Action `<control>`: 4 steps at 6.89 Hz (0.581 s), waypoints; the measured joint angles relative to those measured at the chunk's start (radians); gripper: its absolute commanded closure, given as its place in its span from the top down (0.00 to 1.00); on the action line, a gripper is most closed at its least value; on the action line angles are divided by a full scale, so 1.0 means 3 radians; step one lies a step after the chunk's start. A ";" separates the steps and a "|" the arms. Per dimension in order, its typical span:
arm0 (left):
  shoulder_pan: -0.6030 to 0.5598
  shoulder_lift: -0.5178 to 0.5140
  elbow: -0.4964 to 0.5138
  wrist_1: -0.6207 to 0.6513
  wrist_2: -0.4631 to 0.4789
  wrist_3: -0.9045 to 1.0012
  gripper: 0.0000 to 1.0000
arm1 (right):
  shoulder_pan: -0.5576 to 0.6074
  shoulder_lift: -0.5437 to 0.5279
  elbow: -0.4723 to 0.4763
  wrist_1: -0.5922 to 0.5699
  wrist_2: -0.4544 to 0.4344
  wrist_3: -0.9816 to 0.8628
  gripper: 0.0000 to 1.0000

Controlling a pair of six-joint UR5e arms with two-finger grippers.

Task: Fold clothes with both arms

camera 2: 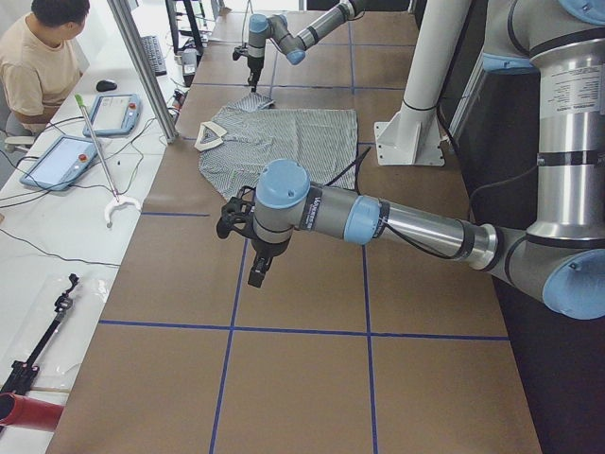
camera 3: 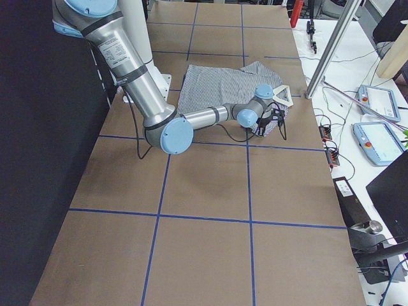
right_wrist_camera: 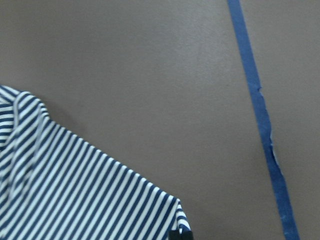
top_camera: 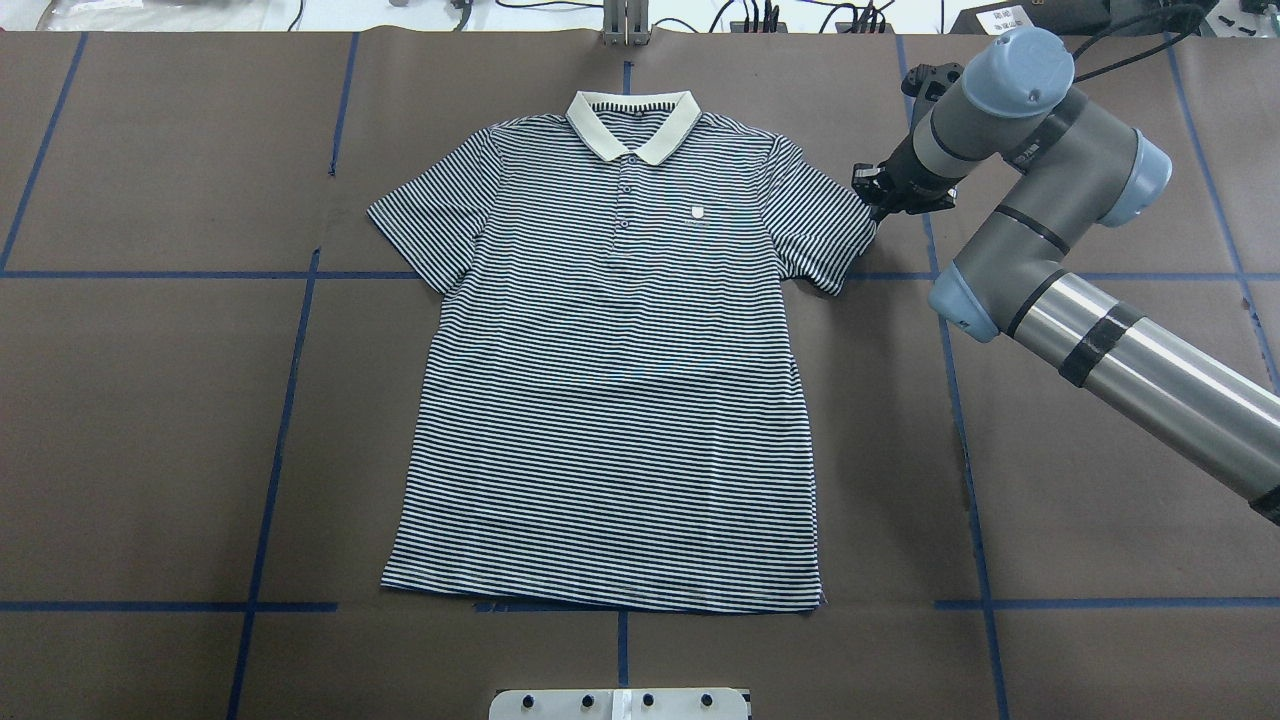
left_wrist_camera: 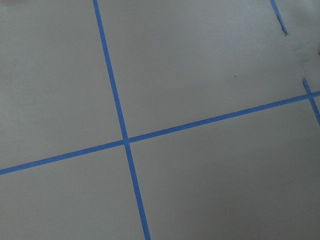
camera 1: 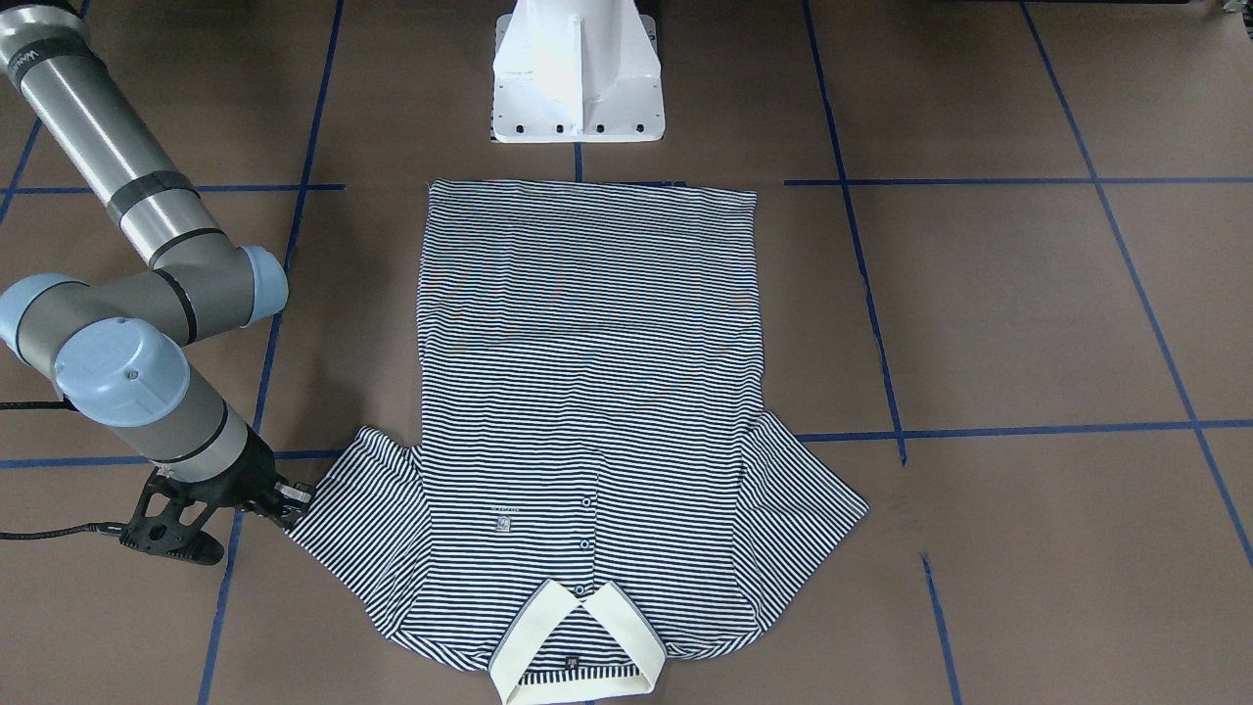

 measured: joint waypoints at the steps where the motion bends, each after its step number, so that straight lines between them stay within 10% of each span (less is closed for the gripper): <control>1: 0.0000 0.0009 -0.0003 0.0000 -0.0001 0.0000 1.00 | 0.0009 -0.0016 0.0149 -0.0015 0.0029 -0.0050 0.00; 4: -0.0002 0.0029 -0.0011 -0.0005 -0.0050 0.0000 1.00 | -0.0041 -0.0214 0.0762 -0.0278 0.0051 -0.0026 0.00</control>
